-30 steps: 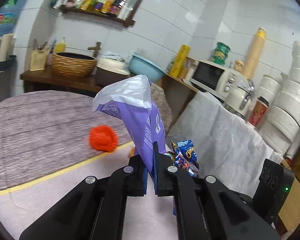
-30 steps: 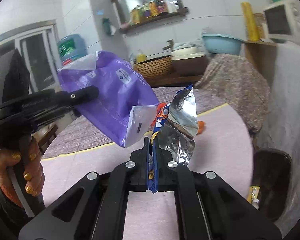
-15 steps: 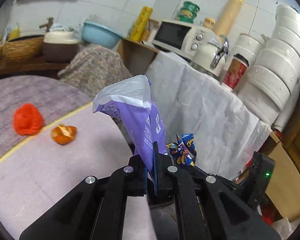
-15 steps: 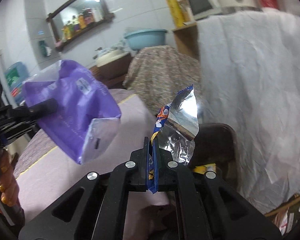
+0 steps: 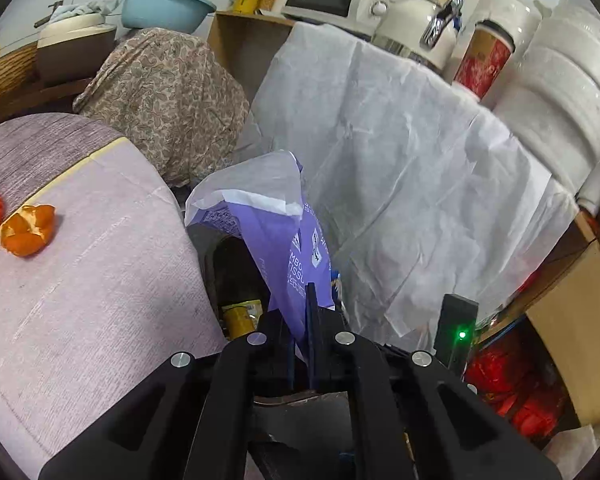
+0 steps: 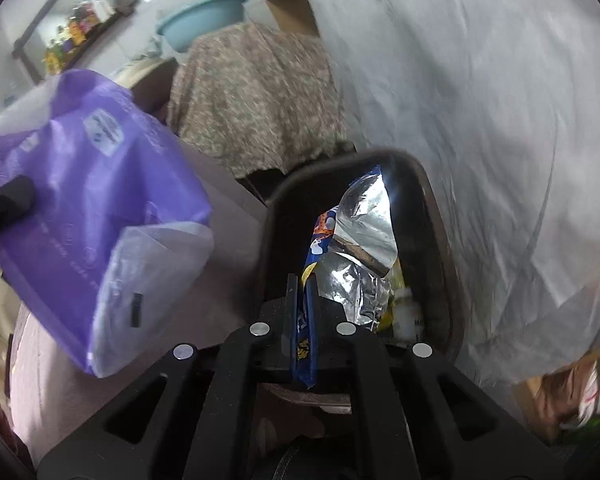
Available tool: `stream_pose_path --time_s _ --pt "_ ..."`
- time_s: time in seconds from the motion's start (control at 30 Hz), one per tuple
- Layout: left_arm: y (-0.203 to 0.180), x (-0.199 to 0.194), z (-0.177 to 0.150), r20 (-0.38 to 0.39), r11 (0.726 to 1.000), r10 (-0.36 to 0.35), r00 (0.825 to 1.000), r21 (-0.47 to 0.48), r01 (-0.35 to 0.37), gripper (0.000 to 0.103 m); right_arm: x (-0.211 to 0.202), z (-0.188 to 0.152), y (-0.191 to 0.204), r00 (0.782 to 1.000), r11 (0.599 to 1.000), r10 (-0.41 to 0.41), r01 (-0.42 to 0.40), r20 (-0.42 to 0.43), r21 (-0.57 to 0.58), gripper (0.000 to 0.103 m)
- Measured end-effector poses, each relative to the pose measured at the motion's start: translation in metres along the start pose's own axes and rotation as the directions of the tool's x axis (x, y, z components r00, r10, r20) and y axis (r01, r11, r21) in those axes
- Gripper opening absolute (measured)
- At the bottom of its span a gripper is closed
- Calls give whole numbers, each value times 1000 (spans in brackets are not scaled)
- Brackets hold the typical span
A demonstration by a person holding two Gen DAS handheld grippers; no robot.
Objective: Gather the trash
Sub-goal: 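Carry the tissue pack and wrapper to the black bin and release both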
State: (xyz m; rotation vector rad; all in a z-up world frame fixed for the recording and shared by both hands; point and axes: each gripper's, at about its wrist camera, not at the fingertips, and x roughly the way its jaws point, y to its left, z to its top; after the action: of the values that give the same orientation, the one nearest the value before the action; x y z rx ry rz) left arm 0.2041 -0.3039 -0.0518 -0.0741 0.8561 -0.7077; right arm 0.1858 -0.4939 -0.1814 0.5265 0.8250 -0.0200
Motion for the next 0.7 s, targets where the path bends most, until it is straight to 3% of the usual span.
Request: stream_pose_path --time_s 0.1,0.23,0.27,0.53,0.7 --pt "-4 16 -1 -30 1000 16 999 4 -16 5 9 -7 -13 1000 998 7 -6 -23 66 12" --pt "-12 35 -3 -60 999 40 997 30 -38 5 -1 -13 -23 999 996 -44 42 23 83 59" --pt "-14 39 -4 -66 998 46 997 37 -44 5 -6 -13 -25 997 995 -62 59 43 83 63" --pt "-24 73 -8 -124 997 74 989 47 -68 5 -26 -9 -54 982 978 -168 155 84 139 67" --pt "-34 87 -13 -129 991 110 986 92 -98 5 -37 -11 -69 978 973 -183 167 96 162 69"
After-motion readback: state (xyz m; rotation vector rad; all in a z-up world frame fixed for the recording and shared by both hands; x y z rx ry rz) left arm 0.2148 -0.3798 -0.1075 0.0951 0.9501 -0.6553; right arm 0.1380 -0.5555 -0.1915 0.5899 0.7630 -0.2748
